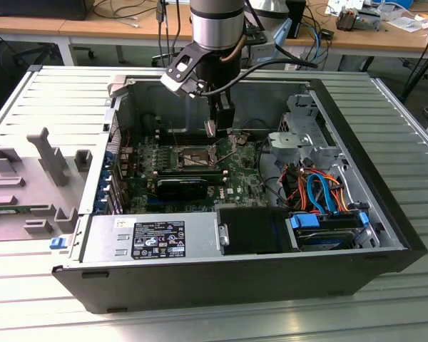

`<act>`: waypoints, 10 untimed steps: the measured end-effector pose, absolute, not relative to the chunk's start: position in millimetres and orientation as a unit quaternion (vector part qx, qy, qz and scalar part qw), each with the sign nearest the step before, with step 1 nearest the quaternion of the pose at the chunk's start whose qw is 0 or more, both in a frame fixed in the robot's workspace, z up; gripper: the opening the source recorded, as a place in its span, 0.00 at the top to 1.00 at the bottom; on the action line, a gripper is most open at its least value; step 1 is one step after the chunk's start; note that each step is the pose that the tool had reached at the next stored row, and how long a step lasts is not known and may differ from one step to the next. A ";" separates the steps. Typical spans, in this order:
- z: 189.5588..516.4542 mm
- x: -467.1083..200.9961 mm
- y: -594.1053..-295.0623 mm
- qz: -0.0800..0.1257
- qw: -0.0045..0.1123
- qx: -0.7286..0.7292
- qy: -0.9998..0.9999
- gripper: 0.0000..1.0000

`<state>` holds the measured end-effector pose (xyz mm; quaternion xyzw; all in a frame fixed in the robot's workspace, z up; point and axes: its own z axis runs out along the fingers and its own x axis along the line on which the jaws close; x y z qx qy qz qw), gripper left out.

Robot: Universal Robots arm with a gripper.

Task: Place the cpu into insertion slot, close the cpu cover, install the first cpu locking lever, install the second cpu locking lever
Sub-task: 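Place the cpu into insertion slot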

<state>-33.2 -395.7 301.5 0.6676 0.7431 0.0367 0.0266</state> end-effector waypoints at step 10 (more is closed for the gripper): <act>300.8 -33.2 -395.7 0.036 0.028 0.686 0.726 0.46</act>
